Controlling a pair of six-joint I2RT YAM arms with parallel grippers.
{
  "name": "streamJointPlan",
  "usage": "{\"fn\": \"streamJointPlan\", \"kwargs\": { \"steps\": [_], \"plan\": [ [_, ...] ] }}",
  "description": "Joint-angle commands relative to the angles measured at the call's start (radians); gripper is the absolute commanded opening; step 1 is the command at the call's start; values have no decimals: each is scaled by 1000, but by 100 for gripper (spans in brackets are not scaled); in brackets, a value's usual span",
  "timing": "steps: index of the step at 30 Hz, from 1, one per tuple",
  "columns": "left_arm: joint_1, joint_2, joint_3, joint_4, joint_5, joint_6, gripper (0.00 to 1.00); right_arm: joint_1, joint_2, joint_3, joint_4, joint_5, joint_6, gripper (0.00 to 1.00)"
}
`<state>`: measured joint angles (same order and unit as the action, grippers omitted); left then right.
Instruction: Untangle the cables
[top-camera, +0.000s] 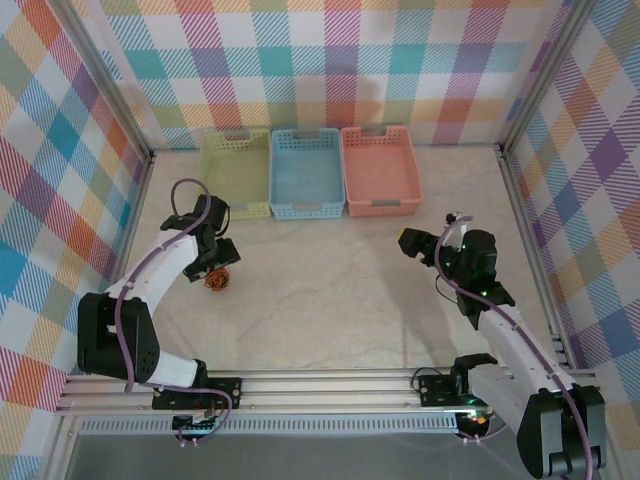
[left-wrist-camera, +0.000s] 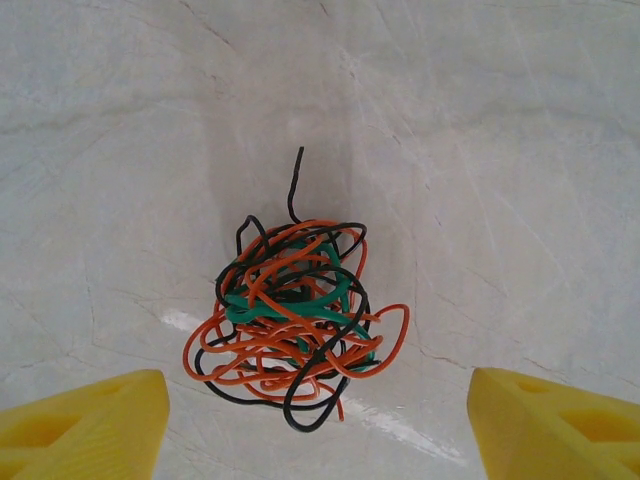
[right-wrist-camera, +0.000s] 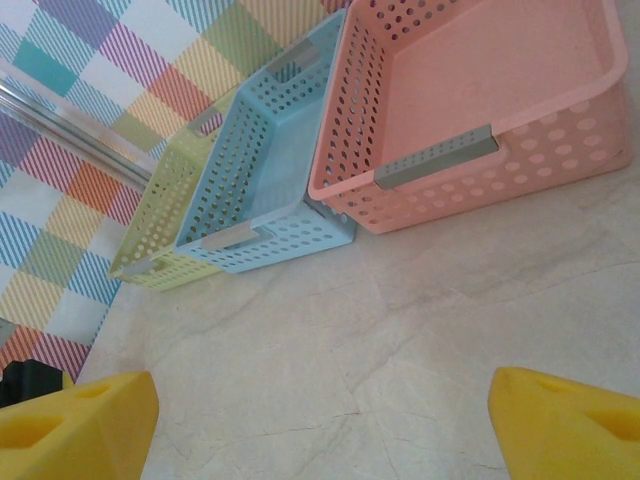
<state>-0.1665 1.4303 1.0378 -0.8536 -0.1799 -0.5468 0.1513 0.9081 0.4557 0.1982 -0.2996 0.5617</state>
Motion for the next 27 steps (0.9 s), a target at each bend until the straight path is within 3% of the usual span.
{"fn": "streamJointPlan", "kwargs": {
  "steps": [1, 11, 21, 27],
  "plan": [
    [9, 58, 12, 14, 6, -37, 79, 7, 0, -6, 28, 10, -2, 86],
    [11, 188, -12, 48, 50, -47, 75, 8, -5, -6, 25, 12, -1, 87],
    [9, 201, -45, 82, 146, -31, 52, 10, -5, -6, 25, 14, 2, 87],
    [-115, 172, -46, 136, 242, -71, 48, 10, -3, -6, 25, 18, 2, 87]
  ]
}}
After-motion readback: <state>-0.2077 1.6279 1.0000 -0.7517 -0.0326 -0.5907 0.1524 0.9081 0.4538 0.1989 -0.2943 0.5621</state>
